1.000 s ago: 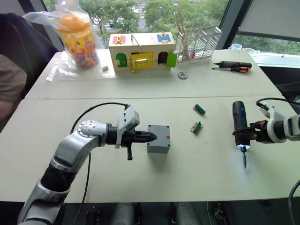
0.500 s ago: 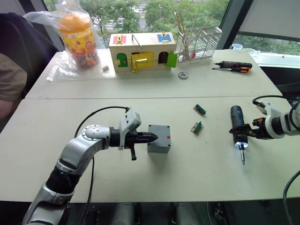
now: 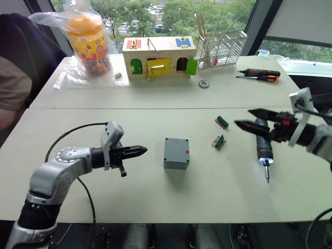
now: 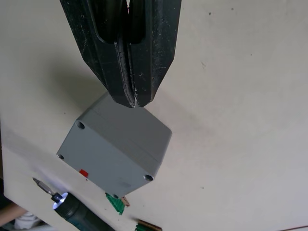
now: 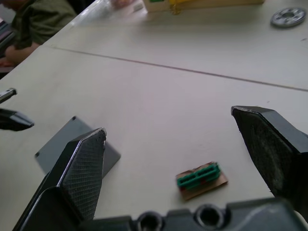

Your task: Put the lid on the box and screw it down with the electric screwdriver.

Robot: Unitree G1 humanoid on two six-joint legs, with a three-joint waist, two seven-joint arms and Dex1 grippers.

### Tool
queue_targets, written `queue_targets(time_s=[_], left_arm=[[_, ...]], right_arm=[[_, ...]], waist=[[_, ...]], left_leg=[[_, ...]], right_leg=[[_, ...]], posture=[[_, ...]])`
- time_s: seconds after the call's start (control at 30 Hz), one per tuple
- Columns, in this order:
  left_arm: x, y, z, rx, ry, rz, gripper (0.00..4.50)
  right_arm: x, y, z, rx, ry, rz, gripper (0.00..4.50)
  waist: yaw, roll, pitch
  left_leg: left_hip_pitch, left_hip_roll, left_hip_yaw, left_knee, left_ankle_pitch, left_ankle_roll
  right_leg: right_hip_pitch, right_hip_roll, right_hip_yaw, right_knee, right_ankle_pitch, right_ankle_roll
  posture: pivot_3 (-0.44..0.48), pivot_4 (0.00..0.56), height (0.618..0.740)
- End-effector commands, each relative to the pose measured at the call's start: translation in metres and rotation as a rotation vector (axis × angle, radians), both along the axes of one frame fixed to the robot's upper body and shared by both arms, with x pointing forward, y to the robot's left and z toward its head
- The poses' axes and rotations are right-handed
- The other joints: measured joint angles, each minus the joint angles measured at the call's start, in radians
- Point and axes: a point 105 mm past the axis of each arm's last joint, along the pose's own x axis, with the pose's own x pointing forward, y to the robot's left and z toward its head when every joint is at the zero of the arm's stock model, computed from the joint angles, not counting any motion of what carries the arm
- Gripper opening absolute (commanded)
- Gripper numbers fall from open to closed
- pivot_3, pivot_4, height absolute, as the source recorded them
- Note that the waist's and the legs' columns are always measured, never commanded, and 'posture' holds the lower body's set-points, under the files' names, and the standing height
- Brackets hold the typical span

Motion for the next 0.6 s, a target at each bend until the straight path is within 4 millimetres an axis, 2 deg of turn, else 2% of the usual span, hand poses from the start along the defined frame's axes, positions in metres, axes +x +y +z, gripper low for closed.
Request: queue_targets(time_s=[0.03,0.1,0.2,0.33,0.6], left_arm=[[-0.009,0.007,0.004,-0.022,0.016,0.009,0.00],[-0.013,0.012,-0.003,-0.020,0.056,0.026,0.00],[-0.023,0.010,-0.009,-0.013,0.094,0.008,0.00],[-0.032,0.007,-0.011,-0.016,0.122,-0.012,0.00],[-0.034,0.010,-0.010,-0.014,0.133,0.001,0.00]], right_arm=[[-0.037,0.023,-0.025,-0.021,0.113,0.147,4.48],[-0.052,0.028,-0.045,-0.015,0.199,0.171,4.48],[-0.065,0.032,-0.061,-0.019,0.267,0.195,4.48],[-0.067,0.038,-0.069,-0.035,0.286,0.211,4.48],[-0.064,0.041,-0.072,-0.039,0.274,0.236,4.48]], waist=[[-0.001,0.000,0.000],[-0.003,0.000,0.000],[-0.004,0.000,0.000],[-0.001,0.000,0.000],[-0.001,0.000,0.000]], left_leg=[[0.000,0.000,0.000,-0.001,0.000,0.000],[0.000,0.000,0.000,-0.001,0.000,0.000],[0.001,0.000,0.000,-0.001,0.000,0.000],[0.001,0.000,0.000,-0.001,0.000,0.000],[0.001,0.000,-0.001,-0.001,0.000,0.001]], right_leg=[[0.000,0.000,0.000,0.000,0.000,0.000],[0.000,0.000,0.000,-0.001,0.000,0.000],[0.000,0.000,0.001,0.000,0.000,0.000],[0.000,0.000,0.001,0.000,0.000,-0.001],[0.000,-0.001,0.001,-0.001,0.000,-0.001]], posture=[[0.000,0.150,0.711],[0.000,0.150,0.711],[0.000,0.150,0.711],[0.000,0.150,0.711],[0.000,0.150,0.711]])
